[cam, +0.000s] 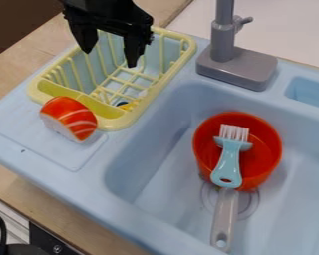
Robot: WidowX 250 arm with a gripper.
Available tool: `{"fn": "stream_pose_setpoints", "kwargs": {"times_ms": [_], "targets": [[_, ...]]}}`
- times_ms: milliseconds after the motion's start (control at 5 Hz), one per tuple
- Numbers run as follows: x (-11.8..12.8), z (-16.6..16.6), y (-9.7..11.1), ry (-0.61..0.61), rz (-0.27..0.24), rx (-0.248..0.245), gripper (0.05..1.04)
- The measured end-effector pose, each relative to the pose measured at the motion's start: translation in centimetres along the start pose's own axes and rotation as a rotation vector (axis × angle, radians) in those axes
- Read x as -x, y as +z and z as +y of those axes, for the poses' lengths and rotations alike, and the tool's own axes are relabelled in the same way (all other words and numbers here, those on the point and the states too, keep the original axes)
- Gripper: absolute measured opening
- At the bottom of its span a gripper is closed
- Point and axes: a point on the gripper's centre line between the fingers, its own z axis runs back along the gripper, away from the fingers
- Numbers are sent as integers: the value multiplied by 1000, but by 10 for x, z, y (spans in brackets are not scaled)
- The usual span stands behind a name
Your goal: Put the yellow knife in the left side of the sink
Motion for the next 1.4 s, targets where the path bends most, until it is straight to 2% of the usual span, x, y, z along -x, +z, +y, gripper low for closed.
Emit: {"fn": "stream_pose_setpoints", "kwargs": {"times_ms": [200,400,600,800,1000,1200,1400], "targets": [[4,-3,-6,1,26,11,999],[8,-3,-13,17,58,98,999],[9,-3,-21,5,62,205,999],[5,-4,-30,22,20,338,999],[9,-12,-39,61,-11,404,999],[11,-20,-43,76,-4,482,999],[16,-24,-51,118,49,556,999]]}}
